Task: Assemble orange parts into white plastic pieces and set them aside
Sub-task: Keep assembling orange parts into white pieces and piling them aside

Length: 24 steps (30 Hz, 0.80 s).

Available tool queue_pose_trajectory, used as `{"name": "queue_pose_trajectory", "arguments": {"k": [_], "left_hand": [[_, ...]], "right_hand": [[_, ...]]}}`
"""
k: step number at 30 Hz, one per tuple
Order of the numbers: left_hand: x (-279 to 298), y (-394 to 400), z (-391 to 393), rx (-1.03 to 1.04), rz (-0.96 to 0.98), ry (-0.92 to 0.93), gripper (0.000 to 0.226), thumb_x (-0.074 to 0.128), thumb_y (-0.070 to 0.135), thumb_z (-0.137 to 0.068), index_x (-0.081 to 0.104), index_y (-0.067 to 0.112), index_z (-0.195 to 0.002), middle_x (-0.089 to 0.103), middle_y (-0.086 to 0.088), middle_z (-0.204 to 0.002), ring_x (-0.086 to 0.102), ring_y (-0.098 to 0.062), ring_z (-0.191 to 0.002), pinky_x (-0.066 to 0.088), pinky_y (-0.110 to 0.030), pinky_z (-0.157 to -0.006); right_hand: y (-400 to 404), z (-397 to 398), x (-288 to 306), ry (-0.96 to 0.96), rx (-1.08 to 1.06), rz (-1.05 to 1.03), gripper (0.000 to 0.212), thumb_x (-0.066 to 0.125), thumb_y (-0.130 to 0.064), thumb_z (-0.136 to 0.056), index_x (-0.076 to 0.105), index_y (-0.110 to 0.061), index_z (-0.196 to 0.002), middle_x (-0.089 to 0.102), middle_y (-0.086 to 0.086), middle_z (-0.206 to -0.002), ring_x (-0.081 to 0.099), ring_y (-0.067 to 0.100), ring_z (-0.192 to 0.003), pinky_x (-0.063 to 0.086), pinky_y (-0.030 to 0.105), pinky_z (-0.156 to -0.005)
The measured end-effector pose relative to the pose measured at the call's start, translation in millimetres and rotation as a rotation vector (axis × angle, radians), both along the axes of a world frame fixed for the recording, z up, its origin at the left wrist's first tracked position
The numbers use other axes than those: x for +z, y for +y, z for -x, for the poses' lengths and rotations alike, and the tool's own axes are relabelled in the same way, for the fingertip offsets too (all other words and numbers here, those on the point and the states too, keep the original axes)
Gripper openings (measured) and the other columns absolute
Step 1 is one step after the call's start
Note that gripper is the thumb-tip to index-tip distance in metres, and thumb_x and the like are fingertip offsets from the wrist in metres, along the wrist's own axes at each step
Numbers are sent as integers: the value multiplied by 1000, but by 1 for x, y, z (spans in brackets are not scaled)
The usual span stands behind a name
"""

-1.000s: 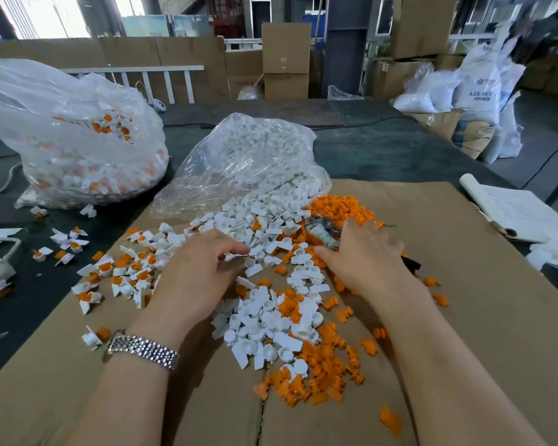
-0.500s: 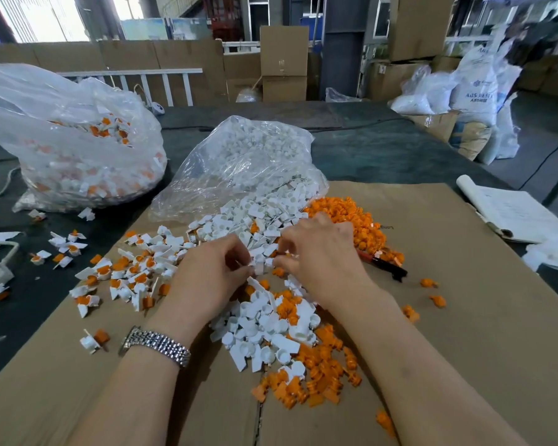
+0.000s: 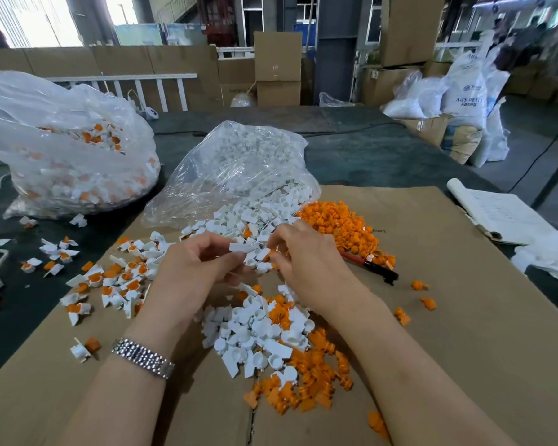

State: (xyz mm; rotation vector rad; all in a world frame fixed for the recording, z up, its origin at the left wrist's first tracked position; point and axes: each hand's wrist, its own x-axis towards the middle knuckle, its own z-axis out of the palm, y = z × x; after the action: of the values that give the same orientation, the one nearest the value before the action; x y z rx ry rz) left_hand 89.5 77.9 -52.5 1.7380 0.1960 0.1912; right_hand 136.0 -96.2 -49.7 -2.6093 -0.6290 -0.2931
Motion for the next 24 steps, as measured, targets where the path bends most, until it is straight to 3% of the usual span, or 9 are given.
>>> {"name": "queue_pose_trajectory", "arguments": {"k": [2, 5, 9, 13, 16, 20, 24], "left_hand": [[1, -1, 1, -14, -1, -2, 15, 81, 18, -86, 73, 11, -97, 80, -7, -81, 76, -16, -67, 54, -16, -54], [0, -1, 1, -28, 32, -4, 24, 85, 24, -81, 72, 10, -94, 80, -8, -84, 77, -18, -72, 55, -17, -58], [2, -2, 3, -80, 18, -62, 29, 89, 33, -70, 72, 15, -86, 79, -9, -82, 75, -18, -69, 55, -19, -58], [4, -4, 4, -100, -1, -93, 45, 90, 36, -63, 70, 9, -92, 77, -17, -82, 73, -19, -65, 57, -23, -58], [3, -4, 4, -75, 2, -96, 44, 92, 40, -60, 70, 15, -89, 75, -20, -82, 75, -28, -70, 60, -38, -66], [3, -6, 4, -74, 33, -138, 39, 92, 39, -60, 71, 17, -85, 72, -16, -74, 71, -22, -63, 58, -25, -60], [4, -8, 5, -76, 132, -161, 36, 93, 36, -58, 70, 21, -81, 74, -7, -74, 71, -21, -63, 59, -24, -63]], "right_hand": [[-3, 3, 4, 46, 21, -139, 10, 62, -22, -97, 63, -20, -107, 56, -5, -102, 57, 14, -95, 48, 37, -90], [-7, 5, 10, 168, 21, -388, 4, 71, -20, -91, 68, -18, -92, 66, -7, -88, 63, 7, -80, 53, 21, -75], [-13, 9, 18, 430, 109, -775, 7, 75, -19, -89, 73, -13, -91, 76, 1, -79, 73, 5, -75, 55, 13, -69], [-13, 11, 18, 505, 180, -771, 10, 74, -20, -89, 74, -11, -94, 76, 4, -81, 73, 12, -78, 59, 28, -84], [-12, 10, 17, 477, 153, -716, 8, 73, -22, -90, 74, -14, -93, 74, 2, -80, 68, 8, -74, 57, 25, -79], [-7, 11, 16, 432, 136, -791, 8, 74, -20, -89, 74, -13, -93, 75, 3, -86, 72, 14, -81, 59, 25, -80], [-6, 12, 15, 472, 167, -884, 7, 74, -21, -90, 74, -15, -93, 75, 3, -88, 72, 18, -88, 59, 27, -86]]}}
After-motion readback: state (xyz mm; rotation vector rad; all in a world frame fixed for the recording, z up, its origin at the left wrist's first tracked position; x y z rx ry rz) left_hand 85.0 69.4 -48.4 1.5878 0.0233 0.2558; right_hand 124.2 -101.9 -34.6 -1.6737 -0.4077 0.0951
